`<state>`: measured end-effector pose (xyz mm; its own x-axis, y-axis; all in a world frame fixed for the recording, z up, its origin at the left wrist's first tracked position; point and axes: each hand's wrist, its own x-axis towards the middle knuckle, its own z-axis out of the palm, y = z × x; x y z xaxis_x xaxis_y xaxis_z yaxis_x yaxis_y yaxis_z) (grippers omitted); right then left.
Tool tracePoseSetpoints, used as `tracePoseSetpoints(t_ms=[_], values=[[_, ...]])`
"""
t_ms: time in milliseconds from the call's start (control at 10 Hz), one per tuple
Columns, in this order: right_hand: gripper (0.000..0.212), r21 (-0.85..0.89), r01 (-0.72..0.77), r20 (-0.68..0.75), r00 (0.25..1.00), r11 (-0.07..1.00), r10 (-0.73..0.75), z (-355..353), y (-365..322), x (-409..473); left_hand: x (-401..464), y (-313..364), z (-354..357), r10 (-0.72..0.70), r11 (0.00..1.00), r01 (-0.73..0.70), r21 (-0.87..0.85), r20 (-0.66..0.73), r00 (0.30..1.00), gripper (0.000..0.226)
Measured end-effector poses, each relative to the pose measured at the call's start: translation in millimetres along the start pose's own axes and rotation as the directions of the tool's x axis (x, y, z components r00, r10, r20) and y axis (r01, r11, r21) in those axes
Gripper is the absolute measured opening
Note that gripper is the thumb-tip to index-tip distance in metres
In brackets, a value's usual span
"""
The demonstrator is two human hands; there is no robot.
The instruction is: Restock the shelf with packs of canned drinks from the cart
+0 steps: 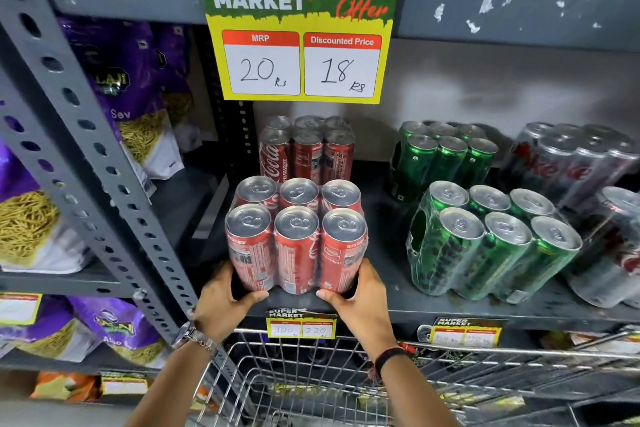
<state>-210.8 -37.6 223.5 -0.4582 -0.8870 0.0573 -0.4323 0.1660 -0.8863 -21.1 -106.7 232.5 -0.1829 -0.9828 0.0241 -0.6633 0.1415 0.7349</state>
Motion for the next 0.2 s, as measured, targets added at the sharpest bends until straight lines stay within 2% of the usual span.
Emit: tracePoseSetpoints(t_ms=[100, 200], values=[[0.059, -0.005, -0.006, 0.027, 1.0, 1.0, 0.007, -1.8, -1.5, 3.0, -0.1, 1.4, 1.6, 0.005, 1.0, -0.005, 0.003, -0.003, 1.0, 0.062], [0.073, 0.08, -0.072, 0.114, 0.992, 0.994, 0.063, -11.5, -6.9, -2.2, -11.0, 7.8, 5.0, -0.077, 0.995, 0.074, -0.07, -0.046, 0.996, 0.078]])
